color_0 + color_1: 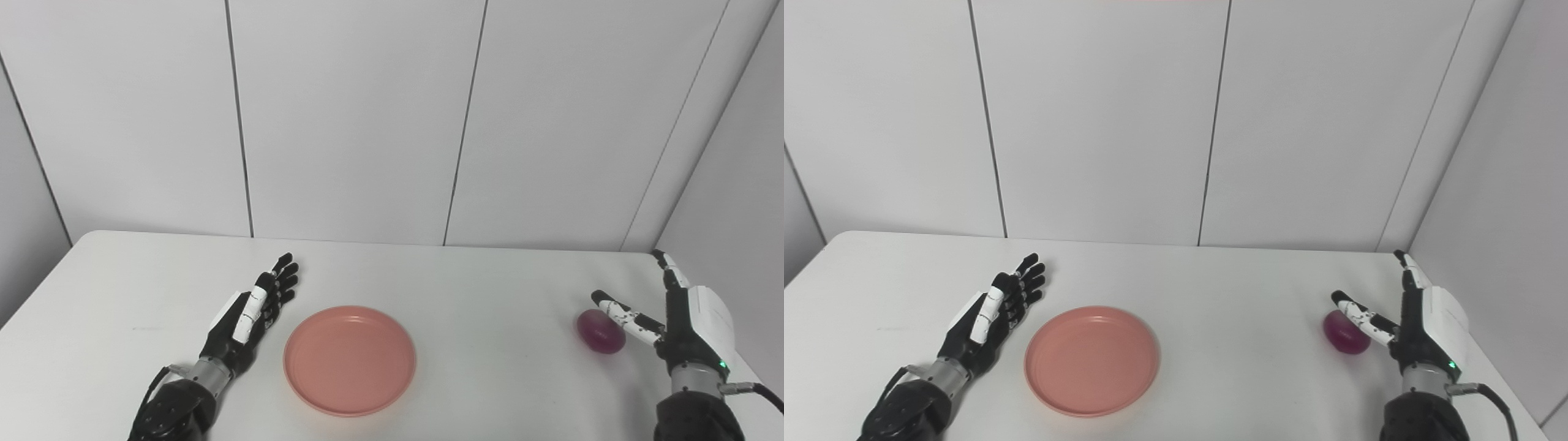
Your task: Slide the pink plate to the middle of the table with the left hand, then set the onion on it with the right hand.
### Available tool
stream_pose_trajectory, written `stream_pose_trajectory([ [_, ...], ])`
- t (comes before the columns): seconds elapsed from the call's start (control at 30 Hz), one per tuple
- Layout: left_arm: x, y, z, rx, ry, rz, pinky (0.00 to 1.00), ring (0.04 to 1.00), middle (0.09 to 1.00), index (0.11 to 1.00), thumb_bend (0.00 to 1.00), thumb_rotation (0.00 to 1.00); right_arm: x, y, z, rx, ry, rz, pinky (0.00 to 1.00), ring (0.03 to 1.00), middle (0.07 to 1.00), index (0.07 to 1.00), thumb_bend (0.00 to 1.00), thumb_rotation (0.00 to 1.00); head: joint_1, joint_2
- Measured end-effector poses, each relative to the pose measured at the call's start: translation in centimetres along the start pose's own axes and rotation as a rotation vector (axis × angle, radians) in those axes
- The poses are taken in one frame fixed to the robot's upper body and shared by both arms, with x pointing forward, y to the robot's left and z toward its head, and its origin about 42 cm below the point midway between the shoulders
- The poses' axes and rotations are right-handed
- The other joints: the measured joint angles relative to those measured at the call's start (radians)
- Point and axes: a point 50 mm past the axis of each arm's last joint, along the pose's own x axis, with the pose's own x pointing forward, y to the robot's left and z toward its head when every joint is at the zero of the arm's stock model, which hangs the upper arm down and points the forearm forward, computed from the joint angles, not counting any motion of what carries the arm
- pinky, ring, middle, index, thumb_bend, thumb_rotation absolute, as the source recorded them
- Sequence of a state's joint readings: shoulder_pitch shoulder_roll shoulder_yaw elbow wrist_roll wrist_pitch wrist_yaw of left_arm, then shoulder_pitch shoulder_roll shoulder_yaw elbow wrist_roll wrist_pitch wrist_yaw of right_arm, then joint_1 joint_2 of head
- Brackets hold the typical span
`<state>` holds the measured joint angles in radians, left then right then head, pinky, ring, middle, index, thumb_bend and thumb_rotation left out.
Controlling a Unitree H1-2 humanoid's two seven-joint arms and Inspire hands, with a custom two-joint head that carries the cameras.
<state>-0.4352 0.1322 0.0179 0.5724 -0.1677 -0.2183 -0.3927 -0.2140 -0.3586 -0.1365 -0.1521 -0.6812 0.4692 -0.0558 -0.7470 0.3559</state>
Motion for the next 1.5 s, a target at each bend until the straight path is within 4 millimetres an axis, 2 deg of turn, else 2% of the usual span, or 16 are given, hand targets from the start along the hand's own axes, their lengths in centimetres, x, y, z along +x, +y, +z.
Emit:
stream_pose_trajectory([
  [0.17, -0.1, 0.3, 0.0, 0.008, -0.002, -0.008, 1.00, 1.000, 1.000, 1.000, 0.91, 1.00, 0.4, -0.5, -0.4, -0.059, 0.031, 0.018, 0.78, 0.887, 0.913, 0.940, 0.93, 0.47, -0.047, 0.012],
  [0.37, -0.4, 0.8, 0.3, -0.001, -0.012, 0.064, 1.00, 1.000, 0.994, 0.992, 0.88, 0.95, 0.9, 0.8, 0.3, -0.061, 0.052, 0.096, 0.82, 0.886, 0.911, 0.952, 0.95, 0.44, -0.071, 0.026],
  [0.5, -0.8, 1.0, 0.3, -0.008, -0.017, 0.097, 1.00, 1.000, 0.992, 0.989, 0.88, 0.94, 1.0, 1.1, 0.4, -0.083, 0.052, 0.113, 0.81, 0.879, 0.897, 0.947, 0.96, 0.43, -0.074, 0.031],
  [0.67, -0.9, 1.1, 0.3, -0.010, -0.017, 0.103, 1.00, 1.000, 1.000, 0.999, 0.87, 0.94, 1.2, 1.6, -0.4, -0.113, 0.089, 0.157, 0.81, 0.889, 0.906, 0.950, 0.98, 0.43, -0.087, 0.038],
  [0.77, -1.0, 1.2, 0.3, -0.013, -0.014, 0.100, 1.00, 1.000, 1.000, 1.000, 0.87, 0.93, 1.1, 2.1, -0.4, -0.115, 0.094, 0.180, 0.79, 0.873, 0.893, 0.933, 1.00, 0.42, -0.089, 0.038],
  [1.13, -1.1, 1.2, 0.3, -0.034, -0.011, 0.104, 1.00, 1.000, 0.996, 0.997, 0.88, 0.92, 1.1, 3.3, -0.3, -0.118, 0.107, 0.240, 0.83, 0.893, 0.909, 0.949, 0.98, 0.40, -0.080, 0.043],
  [1.5, -1.3, 1.0, 0.4, -0.030, -0.014, 0.103, 1.00, 1.000, 0.995, 0.995, 0.87, 0.94, 1.4, 4.3, -0.6, -0.099, 0.120, 0.246, 0.80, 0.884, 0.894, 0.925, 0.98, 0.28, -0.068, 0.038],
])
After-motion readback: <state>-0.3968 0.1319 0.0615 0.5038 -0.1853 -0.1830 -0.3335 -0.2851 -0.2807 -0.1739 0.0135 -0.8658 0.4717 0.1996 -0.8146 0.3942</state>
